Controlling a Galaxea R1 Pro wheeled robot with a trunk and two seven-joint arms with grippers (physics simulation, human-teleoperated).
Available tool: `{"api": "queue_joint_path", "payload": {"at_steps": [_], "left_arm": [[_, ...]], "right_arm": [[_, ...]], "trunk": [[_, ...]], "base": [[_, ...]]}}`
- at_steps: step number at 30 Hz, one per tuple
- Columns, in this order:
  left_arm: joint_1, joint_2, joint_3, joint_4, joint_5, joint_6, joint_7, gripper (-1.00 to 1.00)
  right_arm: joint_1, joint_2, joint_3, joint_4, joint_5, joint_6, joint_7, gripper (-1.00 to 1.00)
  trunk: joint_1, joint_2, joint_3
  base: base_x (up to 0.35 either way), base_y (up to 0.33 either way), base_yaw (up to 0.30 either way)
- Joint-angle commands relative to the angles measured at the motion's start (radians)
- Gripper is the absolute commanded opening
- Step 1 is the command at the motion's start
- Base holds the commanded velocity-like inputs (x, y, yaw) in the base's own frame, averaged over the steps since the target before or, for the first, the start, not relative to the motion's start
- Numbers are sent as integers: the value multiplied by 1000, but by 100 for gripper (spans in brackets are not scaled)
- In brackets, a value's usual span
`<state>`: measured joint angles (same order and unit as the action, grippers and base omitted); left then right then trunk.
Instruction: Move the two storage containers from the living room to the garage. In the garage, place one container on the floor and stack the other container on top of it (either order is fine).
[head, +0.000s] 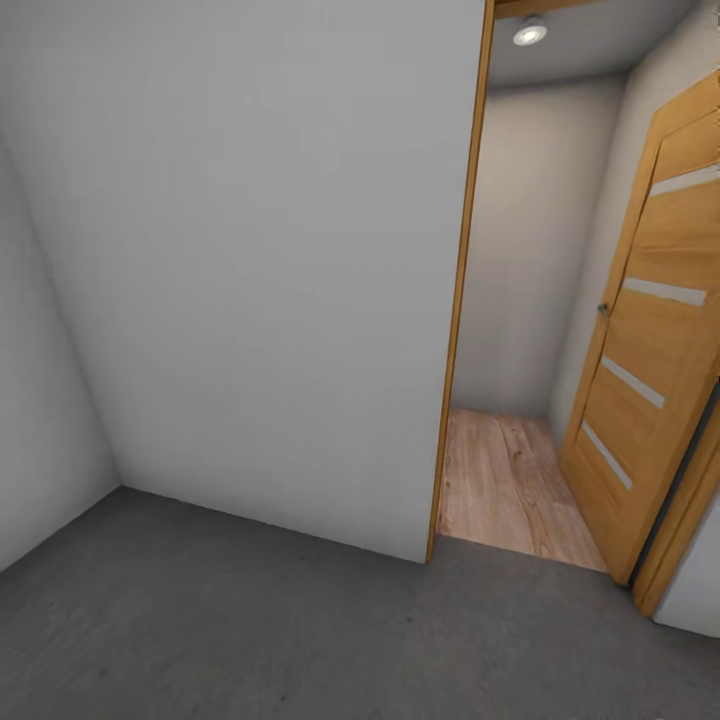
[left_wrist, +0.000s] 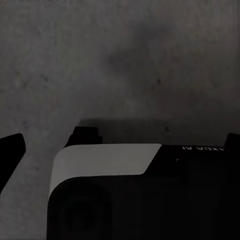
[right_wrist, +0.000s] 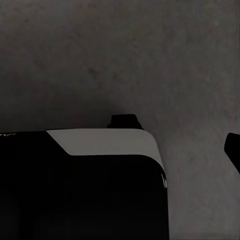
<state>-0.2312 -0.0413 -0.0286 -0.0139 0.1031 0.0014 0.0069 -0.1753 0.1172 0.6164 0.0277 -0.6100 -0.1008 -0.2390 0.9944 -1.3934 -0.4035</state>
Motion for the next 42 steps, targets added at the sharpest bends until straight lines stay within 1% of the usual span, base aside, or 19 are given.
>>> {"api": "queue_joint_path", "payload": {"at_steps": [1, 42], "left_arm": [[0, 0, -4, 0, 10, 0, 1, 100], [0, 0, -4, 0, 10, 0, 1, 100]], "right_arm": [[-1, 1, 8, 3, -10, -5, 0, 100], [-1, 1, 8, 3, -7, -4, 0, 100]], "trunk": [[0, -1, -1], [0, -1, -1]], "base": [[0, 0, -140], [0, 0, -242]]}}
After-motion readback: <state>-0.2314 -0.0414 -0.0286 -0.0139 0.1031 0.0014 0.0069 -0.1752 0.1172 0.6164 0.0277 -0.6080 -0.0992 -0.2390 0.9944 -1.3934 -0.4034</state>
